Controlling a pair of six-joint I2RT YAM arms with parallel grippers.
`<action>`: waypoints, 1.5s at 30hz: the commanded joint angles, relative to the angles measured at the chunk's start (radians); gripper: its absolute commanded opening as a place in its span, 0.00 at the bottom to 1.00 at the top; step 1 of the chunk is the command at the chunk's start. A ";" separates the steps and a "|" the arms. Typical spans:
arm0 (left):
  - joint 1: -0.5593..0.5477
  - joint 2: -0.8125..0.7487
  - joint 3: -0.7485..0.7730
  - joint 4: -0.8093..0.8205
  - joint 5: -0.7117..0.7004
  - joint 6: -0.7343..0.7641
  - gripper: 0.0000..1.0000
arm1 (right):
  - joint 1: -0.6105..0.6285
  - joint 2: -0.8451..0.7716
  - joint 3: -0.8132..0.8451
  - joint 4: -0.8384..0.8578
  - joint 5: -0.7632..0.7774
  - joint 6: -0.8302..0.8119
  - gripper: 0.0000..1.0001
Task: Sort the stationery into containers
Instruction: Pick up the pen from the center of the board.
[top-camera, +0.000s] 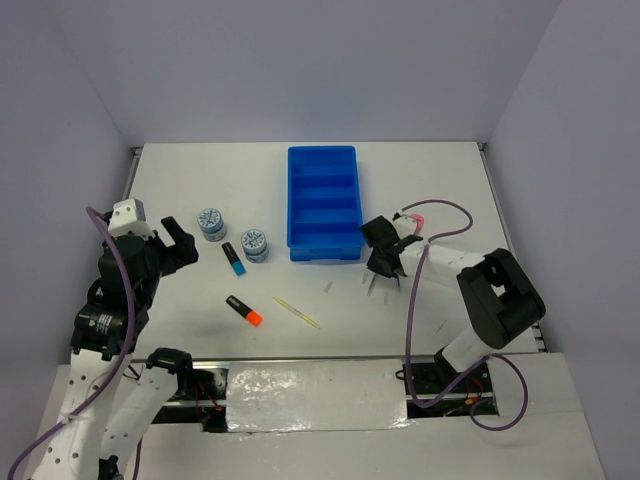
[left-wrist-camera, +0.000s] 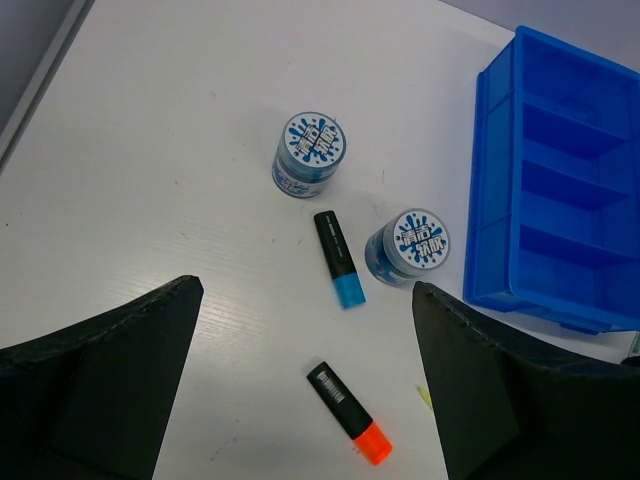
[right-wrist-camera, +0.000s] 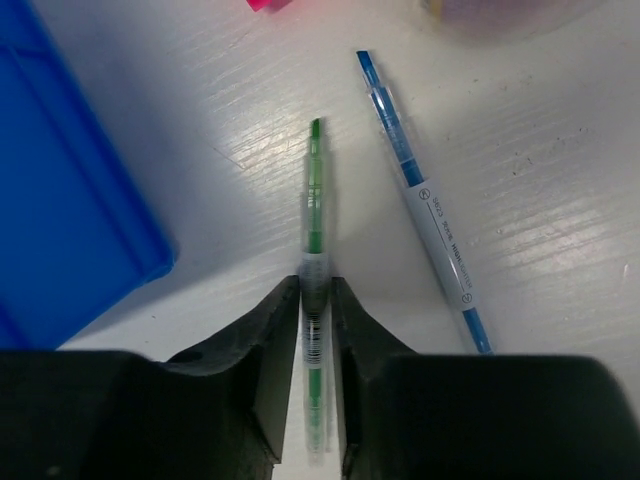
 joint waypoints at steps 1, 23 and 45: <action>-0.005 -0.007 0.003 0.034 0.002 0.017 0.99 | 0.013 0.018 -0.043 0.023 -0.045 0.029 0.24; -0.008 0.086 0.034 0.055 0.090 -0.011 0.99 | 0.033 -0.447 0.068 -0.220 -0.016 -0.097 0.00; -0.858 1.151 0.402 0.152 -0.236 -0.230 0.81 | 0.082 -0.961 0.336 -0.654 -0.053 -0.320 0.00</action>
